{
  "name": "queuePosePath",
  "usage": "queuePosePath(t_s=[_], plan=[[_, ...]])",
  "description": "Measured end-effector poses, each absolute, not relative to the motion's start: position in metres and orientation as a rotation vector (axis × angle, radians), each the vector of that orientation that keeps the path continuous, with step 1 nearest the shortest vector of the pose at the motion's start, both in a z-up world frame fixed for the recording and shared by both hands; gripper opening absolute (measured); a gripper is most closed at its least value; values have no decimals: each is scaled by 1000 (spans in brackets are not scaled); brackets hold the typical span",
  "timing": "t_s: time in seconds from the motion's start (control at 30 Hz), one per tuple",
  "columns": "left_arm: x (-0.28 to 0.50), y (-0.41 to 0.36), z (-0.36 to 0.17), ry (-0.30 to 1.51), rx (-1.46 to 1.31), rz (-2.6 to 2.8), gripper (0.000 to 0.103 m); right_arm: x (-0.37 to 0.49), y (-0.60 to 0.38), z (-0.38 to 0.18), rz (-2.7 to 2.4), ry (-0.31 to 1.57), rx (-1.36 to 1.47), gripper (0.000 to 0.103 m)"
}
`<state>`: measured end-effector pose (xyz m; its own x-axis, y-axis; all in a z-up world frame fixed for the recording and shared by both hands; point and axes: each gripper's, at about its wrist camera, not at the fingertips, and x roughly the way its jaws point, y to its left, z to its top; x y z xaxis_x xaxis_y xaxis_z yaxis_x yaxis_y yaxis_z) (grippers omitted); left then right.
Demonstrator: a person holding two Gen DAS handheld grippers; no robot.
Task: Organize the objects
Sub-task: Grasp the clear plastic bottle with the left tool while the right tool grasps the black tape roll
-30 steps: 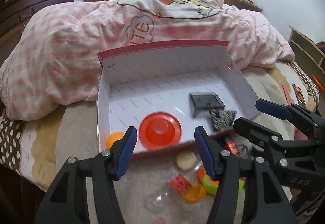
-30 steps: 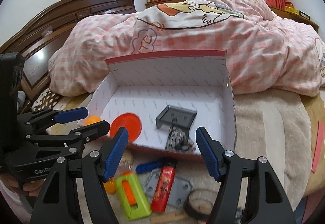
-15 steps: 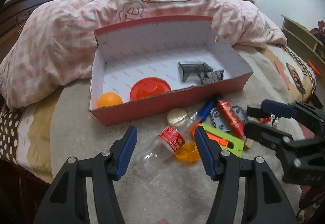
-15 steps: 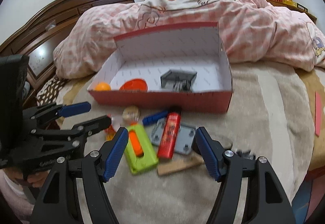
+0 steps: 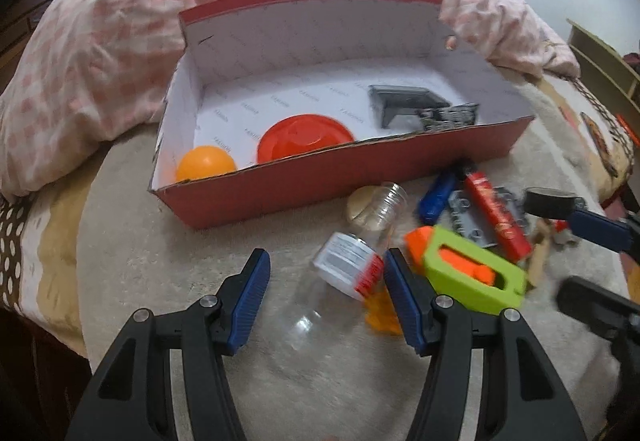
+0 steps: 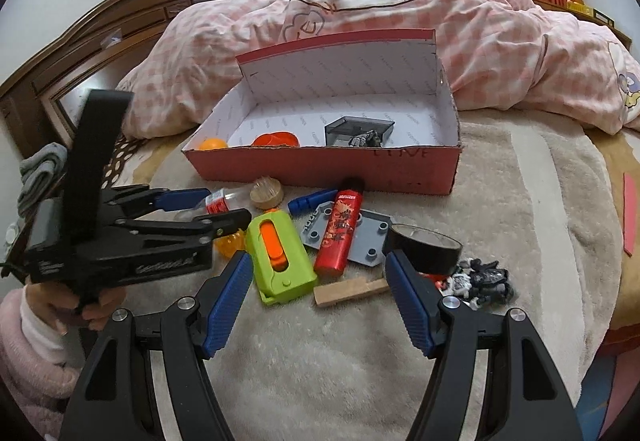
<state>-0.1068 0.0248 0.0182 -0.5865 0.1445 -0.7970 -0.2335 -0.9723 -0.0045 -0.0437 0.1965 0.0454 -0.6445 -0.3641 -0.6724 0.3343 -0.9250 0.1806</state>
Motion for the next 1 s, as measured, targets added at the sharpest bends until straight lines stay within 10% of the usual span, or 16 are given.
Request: queuePosePath(t_s=[0.87, 1.0], plan=[[-111, 22, 11, 126, -1288, 2628, 59, -103, 221, 23, -2621, 21, 1256, 70], [-108, 25, 13, 131, -1268, 2616, 39, -102, 221, 22, -2653, 45, 1235, 56]])
